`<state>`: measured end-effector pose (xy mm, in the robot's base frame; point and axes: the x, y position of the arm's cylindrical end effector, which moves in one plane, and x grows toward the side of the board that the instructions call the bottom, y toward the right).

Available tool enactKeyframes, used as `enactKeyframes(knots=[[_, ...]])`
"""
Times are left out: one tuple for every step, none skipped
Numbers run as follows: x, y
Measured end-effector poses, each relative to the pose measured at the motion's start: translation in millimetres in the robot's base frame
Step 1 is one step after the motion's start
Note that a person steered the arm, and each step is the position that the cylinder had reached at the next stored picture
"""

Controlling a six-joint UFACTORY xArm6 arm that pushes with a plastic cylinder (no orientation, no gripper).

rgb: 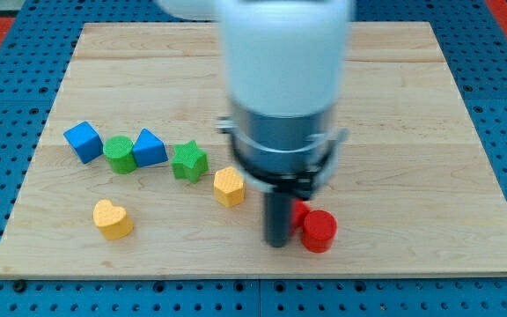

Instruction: Move the red circle towards top right

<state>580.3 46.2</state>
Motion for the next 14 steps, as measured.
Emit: enactKeyframes(knots=[[0, 44], [5, 19], [27, 76], [-21, 71], [-63, 84], [-24, 91], [-43, 120], [-123, 115], [-221, 84], [-242, 109], [-229, 103], [-216, 125], [-230, 147], [-289, 144]])
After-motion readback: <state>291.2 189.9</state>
